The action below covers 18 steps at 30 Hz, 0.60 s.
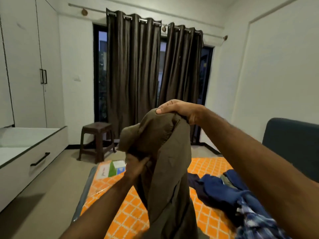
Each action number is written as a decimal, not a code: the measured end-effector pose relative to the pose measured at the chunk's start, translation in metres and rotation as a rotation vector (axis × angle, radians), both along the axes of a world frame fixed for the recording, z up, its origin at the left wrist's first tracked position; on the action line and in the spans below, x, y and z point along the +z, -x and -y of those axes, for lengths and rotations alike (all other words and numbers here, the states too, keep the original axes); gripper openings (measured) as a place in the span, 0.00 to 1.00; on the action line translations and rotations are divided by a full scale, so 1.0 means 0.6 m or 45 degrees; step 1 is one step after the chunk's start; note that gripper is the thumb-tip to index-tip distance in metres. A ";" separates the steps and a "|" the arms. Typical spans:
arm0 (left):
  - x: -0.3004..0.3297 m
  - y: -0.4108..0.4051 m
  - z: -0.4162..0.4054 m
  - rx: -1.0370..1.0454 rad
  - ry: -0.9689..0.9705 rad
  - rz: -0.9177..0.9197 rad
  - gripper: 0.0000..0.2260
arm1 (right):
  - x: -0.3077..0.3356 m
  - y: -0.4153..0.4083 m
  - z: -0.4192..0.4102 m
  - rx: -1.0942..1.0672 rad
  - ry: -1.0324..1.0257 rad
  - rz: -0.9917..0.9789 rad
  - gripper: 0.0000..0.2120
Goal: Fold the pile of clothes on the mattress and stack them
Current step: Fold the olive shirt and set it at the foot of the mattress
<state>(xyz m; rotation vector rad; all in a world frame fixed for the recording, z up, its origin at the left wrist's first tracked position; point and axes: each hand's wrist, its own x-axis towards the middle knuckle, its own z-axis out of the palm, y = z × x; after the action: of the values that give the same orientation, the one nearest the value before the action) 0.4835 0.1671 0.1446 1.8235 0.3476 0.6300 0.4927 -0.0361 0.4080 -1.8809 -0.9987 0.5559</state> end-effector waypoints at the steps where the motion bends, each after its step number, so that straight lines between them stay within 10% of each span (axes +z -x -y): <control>1: 0.002 -0.016 -0.016 0.086 -0.001 -0.052 0.53 | 0.017 0.002 0.012 0.007 -0.042 0.021 0.12; 5: 0.062 -0.006 -0.059 0.341 0.064 0.134 0.50 | 0.070 -0.009 0.075 -0.016 -0.264 0.088 0.17; 10: 0.134 0.043 -0.111 0.095 -0.272 0.114 0.06 | 0.052 -0.042 0.119 -0.386 -0.543 0.152 0.13; 18: 0.271 0.087 -0.109 0.322 -0.654 0.298 0.09 | -0.021 -0.116 0.162 -0.976 -0.580 0.416 0.08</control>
<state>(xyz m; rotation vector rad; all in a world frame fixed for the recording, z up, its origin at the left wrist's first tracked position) 0.4313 0.2325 0.3071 2.1766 0.2752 1.1828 0.5624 -0.1330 0.3951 -1.7762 -0.4639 -0.4081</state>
